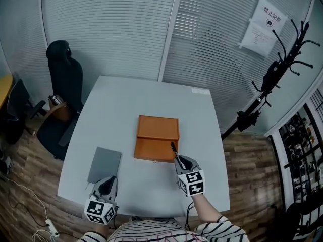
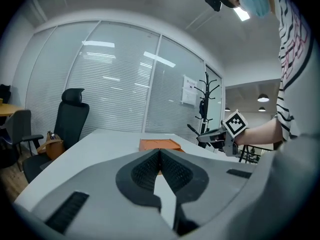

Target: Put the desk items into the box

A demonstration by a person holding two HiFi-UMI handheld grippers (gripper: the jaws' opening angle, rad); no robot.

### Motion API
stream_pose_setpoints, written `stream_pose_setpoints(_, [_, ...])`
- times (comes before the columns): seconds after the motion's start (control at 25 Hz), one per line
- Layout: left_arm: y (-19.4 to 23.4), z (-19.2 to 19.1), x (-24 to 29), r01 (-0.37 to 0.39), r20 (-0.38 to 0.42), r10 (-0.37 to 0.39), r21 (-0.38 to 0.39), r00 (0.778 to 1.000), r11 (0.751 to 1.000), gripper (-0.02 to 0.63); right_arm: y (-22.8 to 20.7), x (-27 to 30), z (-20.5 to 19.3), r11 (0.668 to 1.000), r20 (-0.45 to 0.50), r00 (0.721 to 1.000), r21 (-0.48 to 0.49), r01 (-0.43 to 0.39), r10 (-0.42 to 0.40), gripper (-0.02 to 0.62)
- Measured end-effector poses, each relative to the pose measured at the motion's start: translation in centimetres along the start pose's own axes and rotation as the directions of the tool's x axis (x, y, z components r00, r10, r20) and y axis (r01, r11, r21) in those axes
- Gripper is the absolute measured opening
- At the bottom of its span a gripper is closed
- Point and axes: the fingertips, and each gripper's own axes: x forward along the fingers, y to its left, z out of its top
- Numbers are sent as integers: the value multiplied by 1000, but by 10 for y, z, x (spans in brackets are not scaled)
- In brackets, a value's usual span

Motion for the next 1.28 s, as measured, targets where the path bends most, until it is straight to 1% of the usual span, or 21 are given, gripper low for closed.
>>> stream_pose_setpoints(0.2, [-1, -5, 13, -45, -15, 45, -29, 999, 999, 21, -9, 39, -10, 996, -69, 996, -66, -64, 60, 57])
stream_pose_setpoints(0.4, [-4, -12, 20, -82, -38, 80, -53, 996, 995, 21, -10, 73, -21, 983, -134, 984, -122, -135, 118, 57])
stream_pose_setpoints(0.6, [-7, -24, 19, -126, -60, 121, -79, 991, 989, 21, -5, 100, -33, 959, -197, 965, -188, -210, 173, 57])
stream_pose_setpoints(0.76, [-5, -32, 15, -157, -77, 150, -99, 986, 983, 21, 3, 117, -41, 939, -262, 943, -219, -266, 206, 57])
stream_pose_setpoints(0.88, [-5, -36, 15, -173, -85, 164, -108, 983, 979, 21, 6, 128, -51, 923, -314, 924, -243, -300, 218, 57])
stream_pose_setpoints(1.04, [-8, -37, 14, -183, -87, 174, -112, 981, 977, 21, 7, 142, -58, 906, -358, 907, -266, -329, 224, 57])
stream_pose_setpoints(1.2, [-11, -40, 13, -190, -94, 180, -115, 979, 975, 21, 9, 153, -59, 888, -403, 890, -298, -350, 215, 57])
stream_pose_setpoints(1.28, [-11, -43, 13, -193, -98, 182, -120, 978, 974, 21, 10, 160, -62, 880, -435, 876, -308, -362, 208, 57])
